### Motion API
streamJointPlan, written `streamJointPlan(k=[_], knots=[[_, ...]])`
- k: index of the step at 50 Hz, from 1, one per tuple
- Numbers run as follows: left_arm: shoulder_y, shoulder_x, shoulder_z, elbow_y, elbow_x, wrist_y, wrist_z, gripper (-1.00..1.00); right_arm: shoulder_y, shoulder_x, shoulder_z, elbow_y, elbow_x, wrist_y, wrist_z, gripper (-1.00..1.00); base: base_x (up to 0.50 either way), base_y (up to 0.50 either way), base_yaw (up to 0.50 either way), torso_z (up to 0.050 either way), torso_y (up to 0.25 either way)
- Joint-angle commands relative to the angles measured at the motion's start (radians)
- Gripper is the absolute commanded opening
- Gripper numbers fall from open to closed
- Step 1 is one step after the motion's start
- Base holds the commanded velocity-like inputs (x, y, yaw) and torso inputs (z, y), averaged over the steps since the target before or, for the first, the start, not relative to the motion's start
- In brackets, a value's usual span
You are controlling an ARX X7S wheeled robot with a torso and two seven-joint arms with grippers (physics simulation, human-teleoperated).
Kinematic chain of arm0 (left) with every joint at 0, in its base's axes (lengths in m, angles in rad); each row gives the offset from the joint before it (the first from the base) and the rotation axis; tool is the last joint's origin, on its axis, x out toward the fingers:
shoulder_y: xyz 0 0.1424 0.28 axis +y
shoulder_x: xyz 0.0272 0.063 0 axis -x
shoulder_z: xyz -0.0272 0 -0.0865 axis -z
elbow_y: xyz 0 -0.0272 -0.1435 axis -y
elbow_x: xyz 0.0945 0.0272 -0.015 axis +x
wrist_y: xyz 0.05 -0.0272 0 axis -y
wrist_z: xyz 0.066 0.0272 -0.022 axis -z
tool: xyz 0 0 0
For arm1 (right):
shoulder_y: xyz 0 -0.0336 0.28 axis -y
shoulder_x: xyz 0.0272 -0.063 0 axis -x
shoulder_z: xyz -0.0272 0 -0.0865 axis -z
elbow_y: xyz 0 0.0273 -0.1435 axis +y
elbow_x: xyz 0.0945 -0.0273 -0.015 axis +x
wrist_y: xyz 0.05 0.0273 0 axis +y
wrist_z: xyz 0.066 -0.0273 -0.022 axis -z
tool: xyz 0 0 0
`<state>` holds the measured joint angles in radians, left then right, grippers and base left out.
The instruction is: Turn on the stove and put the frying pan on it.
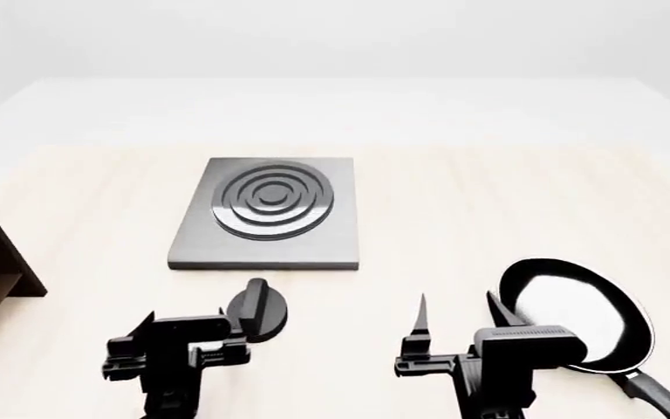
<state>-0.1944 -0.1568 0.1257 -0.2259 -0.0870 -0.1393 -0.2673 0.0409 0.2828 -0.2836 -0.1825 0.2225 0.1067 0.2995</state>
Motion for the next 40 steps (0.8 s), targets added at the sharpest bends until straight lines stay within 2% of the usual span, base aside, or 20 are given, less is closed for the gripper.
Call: streamJointPlan(k=[1, 24, 31, 40], knots=[[-0.027, 0.023, 0.005, -0.042, 0.04, 0.026, 0.007, 1.0, -0.006, -0.015, 0.017, 0.006, -0.015, -0.019, -0.022, 1.0, 0.0, 0.0, 0.0, 0.0, 0.0], [-0.02, 0.049, 0.104, -0.023, 0.044, -0.002, 0.034, 1.0, -0.004, -0.006, 0.011, 0.009, -0.008, -0.021, -0.017, 1.0, 0.0, 0.0, 0.0, 0.0, 0.0], [0.021, 0.045, 0.138, 0.101, 0.035, -0.051, 0.048, 1.0, -0.005, -0.005, 0.006, 0.009, -0.009, -0.023, -0.014, 1.0, 0.0, 0.0, 0.0, 0.0, 0.0], [0.11, 0.001, 0.159, 0.427, 0.026, -0.187, 0.051, 1.0, -0.004, -0.002, 0.0, 0.011, -0.01, -0.022, -0.012, 1.0, 0.0, 0.0, 0.0, 0.0, 0.0]])
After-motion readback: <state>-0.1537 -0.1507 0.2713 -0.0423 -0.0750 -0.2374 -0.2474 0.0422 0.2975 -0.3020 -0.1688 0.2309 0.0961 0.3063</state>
